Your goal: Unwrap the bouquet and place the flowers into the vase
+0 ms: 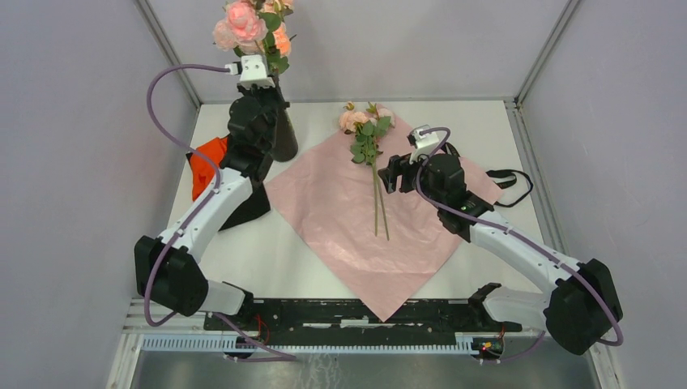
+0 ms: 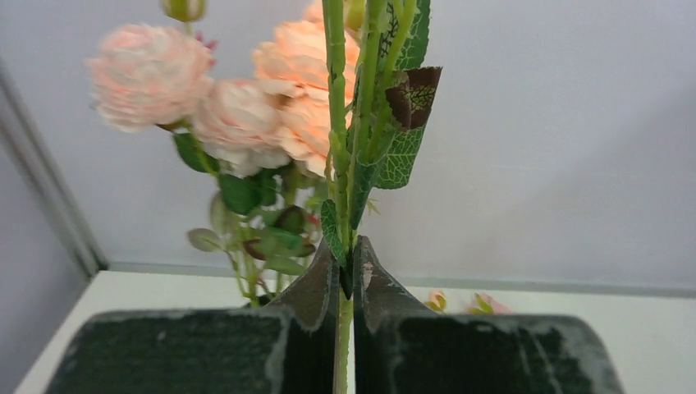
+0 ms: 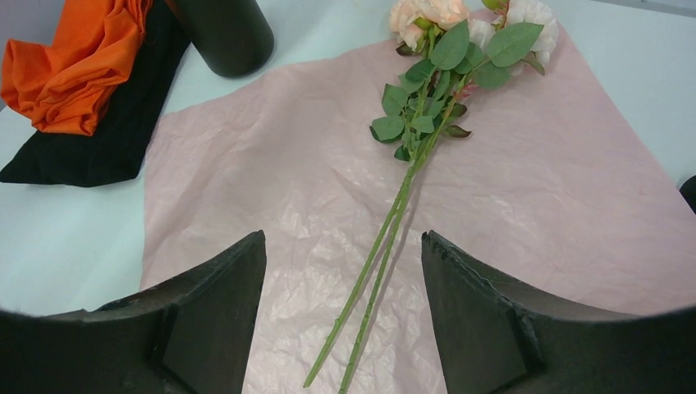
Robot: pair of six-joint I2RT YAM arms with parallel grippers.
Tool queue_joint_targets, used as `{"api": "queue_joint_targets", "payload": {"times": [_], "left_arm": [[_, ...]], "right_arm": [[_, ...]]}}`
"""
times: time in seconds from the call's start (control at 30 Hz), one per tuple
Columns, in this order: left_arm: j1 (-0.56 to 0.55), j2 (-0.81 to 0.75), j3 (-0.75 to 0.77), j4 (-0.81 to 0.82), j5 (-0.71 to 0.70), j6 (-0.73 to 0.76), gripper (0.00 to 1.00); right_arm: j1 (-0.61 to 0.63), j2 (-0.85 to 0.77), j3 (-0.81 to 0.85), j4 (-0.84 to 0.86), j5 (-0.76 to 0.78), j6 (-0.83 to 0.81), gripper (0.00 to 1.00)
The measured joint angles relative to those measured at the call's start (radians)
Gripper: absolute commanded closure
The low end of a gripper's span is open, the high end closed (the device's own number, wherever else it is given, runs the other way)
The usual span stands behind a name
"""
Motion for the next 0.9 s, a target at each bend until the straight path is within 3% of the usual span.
{"api": "queue_joint_targets", "payload": {"times": [0.37,0.63,0.9], "left_arm": [[0.129,0.008,0.082,0.034,-0.069,0.027,0.98],[0.157,0.099,0.243,0.034,-0.066,0.027,0.98],[0.186,0.16,0.227,0.027,-0.064,0.022,0.98]], "right_arm": [[0.0,0.027,-0.005,0.005,0.0,0.0,0.25],[0.0,0.038,-0.006,0.009,-0.002,0.0,0.25],[0.0,0.039,-0.007,0.008,-0.002,-0.002,0.25]]}}
